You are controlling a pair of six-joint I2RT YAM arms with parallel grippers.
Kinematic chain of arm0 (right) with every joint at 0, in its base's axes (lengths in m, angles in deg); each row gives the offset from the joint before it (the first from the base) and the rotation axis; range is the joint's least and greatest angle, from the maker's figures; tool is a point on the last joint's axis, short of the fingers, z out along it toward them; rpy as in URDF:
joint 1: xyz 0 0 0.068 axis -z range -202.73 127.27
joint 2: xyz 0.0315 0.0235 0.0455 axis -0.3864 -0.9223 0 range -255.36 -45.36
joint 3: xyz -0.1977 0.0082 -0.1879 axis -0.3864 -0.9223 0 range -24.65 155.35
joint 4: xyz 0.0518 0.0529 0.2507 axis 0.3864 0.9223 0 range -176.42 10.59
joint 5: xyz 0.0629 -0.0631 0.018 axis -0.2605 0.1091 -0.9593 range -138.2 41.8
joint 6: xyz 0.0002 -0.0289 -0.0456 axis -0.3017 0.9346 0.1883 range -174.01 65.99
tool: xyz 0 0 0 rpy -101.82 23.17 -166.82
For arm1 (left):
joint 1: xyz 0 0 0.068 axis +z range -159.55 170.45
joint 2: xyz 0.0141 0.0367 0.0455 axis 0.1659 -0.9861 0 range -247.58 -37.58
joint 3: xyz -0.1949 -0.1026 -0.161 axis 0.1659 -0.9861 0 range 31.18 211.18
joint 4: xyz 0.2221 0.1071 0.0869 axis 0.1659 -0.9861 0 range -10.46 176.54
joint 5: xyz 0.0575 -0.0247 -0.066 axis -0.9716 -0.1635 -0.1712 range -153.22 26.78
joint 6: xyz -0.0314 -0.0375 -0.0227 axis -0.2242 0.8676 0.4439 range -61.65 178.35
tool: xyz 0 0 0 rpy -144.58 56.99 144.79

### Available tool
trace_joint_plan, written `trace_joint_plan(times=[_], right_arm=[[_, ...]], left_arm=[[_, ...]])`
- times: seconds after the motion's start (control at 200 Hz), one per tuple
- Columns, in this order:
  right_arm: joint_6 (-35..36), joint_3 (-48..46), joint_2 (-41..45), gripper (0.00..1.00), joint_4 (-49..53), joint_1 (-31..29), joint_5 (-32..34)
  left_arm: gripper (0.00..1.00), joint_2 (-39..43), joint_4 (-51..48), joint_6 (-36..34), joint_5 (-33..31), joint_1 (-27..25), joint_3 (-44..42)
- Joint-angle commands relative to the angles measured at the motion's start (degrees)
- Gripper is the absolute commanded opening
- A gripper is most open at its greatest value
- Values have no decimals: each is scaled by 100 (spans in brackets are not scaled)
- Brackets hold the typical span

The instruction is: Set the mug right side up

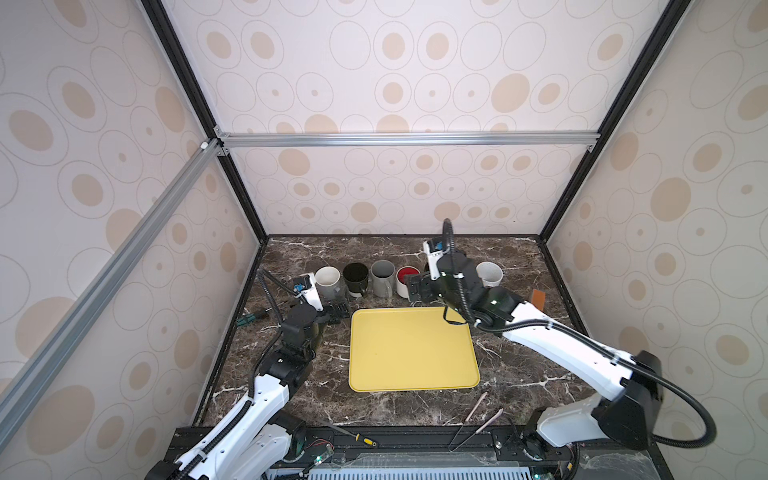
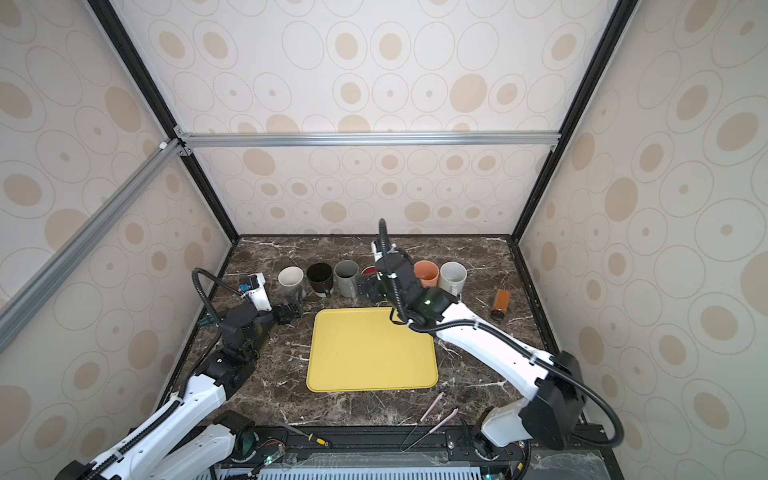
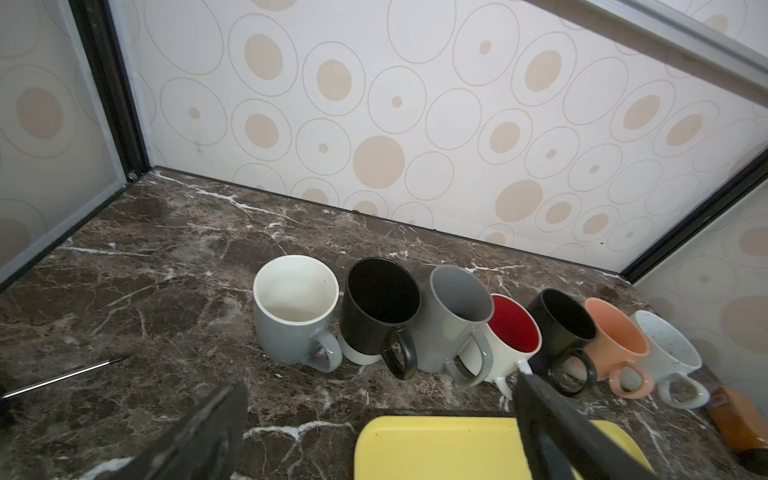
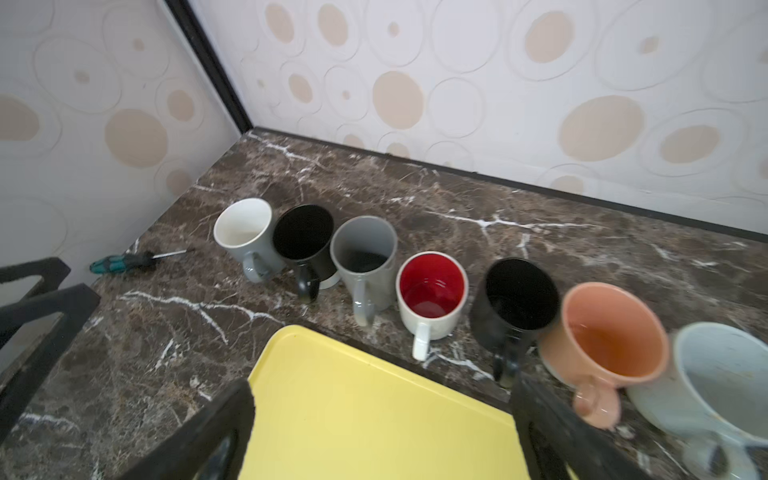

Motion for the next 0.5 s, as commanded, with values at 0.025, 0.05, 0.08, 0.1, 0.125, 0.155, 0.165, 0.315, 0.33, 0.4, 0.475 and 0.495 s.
trace_joint_plan(times=[0.025, 0.05, 0.08, 0.1, 0.125, 0.155, 0.165, 0.315, 0.33, 0.4, 0.475, 0.495], right_arm=[[78, -692, 612, 99, 389, 544, 123], [76, -811, 720, 99, 375, 682, 106], [73, -944, 829, 98, 344, 839, 119], [69, -1032, 881, 99, 326, 950, 134], [69, -1120, 948, 99, 312, 1069, 175], [84, -1219, 999, 99, 302, 1195, 273], [89, -1258, 1014, 99, 286, 1237, 307], [463, -1856, 1146, 99, -311, 1509, 1024], [490, -1894, 1142, 99, -351, 1533, 1047], [612, -2094, 1060, 99, -537, 1629, 1207], [895, -2350, 890, 99, -856, 1701, 1340], [991, -2419, 834, 99, -954, 1715, 1396]], left_arm=[[100, -3, 1196, -883, -665, -2, -225], [100, 13, 1369, -1008, -719, -4, -328], [100, 25, 1656, -1185, -764, -6, -477], [100, 47, 1849, -1289, -767, -7, -574], [100, 63, 2066, -1388, -765, -6, -705], [100, 65, 2309, -1445, -834, -12, -830], [100, 58, 2367, -1455, -876, -9, -867], [100, -288, 2562, -1829, -1149, 2, -896], [100, -332, 2577, -1866, -1176, 5, -890], [100, -558, 2781, -2026, -1362, 26, -938], [100, -806, 3040, -2331, -1629, 88, -1012], [100, -875, 3126, -2390, -1700, 136, -1036]])
